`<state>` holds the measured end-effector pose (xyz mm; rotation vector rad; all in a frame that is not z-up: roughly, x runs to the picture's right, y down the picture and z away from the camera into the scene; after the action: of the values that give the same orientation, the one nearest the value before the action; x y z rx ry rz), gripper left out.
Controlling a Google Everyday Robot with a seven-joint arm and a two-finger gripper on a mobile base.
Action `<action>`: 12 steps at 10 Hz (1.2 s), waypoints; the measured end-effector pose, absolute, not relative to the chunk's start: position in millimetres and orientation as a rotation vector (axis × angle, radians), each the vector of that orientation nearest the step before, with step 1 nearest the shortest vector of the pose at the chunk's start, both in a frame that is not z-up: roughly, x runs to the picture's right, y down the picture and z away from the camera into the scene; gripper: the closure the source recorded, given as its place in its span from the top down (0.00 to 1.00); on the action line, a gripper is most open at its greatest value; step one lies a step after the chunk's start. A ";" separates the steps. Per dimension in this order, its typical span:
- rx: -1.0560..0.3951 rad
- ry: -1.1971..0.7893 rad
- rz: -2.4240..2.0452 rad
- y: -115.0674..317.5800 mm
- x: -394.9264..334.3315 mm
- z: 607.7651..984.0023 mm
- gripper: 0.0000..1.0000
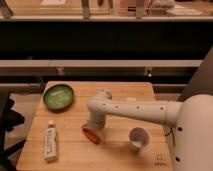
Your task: Place the pepper in the ceramic cup
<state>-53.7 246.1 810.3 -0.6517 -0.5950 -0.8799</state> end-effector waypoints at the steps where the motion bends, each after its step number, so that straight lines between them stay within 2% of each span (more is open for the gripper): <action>1: -0.644 -0.594 -0.877 246.1 -50.6 809.7 0.42; 3: -0.641 -0.594 -0.875 246.2 -49.8 809.4 0.24; 4: -0.643 -0.596 -0.877 246.5 -51.5 809.4 0.22; 6: -0.643 -0.598 -0.878 246.3 -65.8 808.2 0.04; 7: -0.637 -0.597 -0.873 245.1 -64.6 807.4 0.00; 12: -0.630 -0.589 -0.872 230.3 -54.5 785.5 0.00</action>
<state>-54.5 230.3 785.5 -0.6295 -0.5887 -0.8718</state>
